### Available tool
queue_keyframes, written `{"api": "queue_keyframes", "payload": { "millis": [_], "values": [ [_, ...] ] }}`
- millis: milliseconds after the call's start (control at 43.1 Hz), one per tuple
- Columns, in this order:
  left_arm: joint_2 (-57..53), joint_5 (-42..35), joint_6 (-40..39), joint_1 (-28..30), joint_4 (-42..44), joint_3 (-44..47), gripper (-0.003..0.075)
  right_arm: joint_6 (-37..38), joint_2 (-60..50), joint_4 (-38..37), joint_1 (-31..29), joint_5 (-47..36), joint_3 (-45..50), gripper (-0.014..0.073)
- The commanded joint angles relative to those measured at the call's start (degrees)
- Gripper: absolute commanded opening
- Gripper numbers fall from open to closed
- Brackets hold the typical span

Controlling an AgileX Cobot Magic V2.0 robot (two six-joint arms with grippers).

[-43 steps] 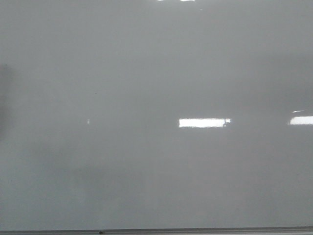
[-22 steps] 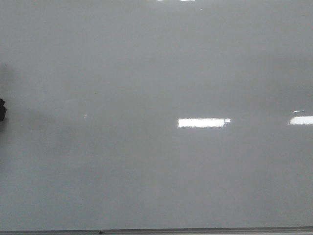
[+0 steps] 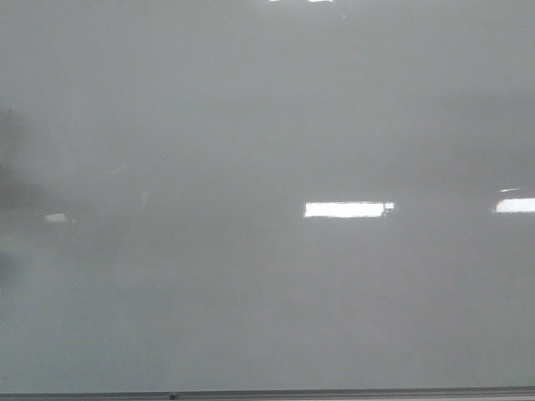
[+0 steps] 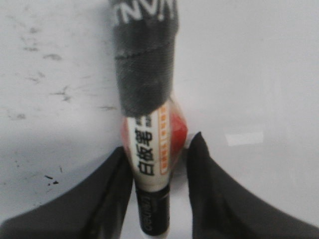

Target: Write number 7 on whiteboard

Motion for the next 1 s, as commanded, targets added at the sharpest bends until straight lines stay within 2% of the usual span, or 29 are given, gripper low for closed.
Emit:
{"api": "queue_keyframes", "payload": {
  "millis": [0,186,325,394,534,650,743,859,975],
  "values": [
    [-1.41,-4.4,0.5,-0.33,-0.09,-1.66,0.0144,-0.13,0.88,0.36,0.07,-4.0,-1.84,0.0614],
    [-1.93,-2.75,0.5,-0.33,-0.09,-1.66,-0.0004,-0.13,0.88,0.36,0.07,-4.0,-1.84,0.0614],
    [-5.97,2.88,0.5,-1.3,-0.21,-1.79,-0.002,-0.13,0.88,0.36,0.07,-4.13,-1.84,0.0614],
    [-8.77,8.9,0.35,-2.28,-2.6,-2.69,-0.002,-0.13,0.88,0.36,0.07,-4.38,-1.84,0.0614],
    [-13.24,26.49,0.52,-5.83,-5.03,-8.06,-0.002,-0.13,0.88,0.36,0.07,-3.64,-1.89,0.0614],
    [-14.5,39.78,3.79,-10.98,-4.87,-13.55,-0.002,-0.13,1.05,0.36,0.07,-1.7,-2.62,0.0614],
    [-14.57,45.81,8.96,-15.9,-4.87,-16.8,-0.002,-0.13,2.31,0.41,0.49,1.03,-4.17,0.0614],
    [-16.74,45.53,16.0,-24.13,-4.87,-17.72,-0.002,-0.61,6.03,0.41,2.98,6.51,-7.6,0.0614],
    [-20.28,44.18,22.12,-31.65,-4.87,-17.72,-0.002,-3.59,11.3,1.02,7.9,12.23,-12.03,0.0614]
  ]
}}
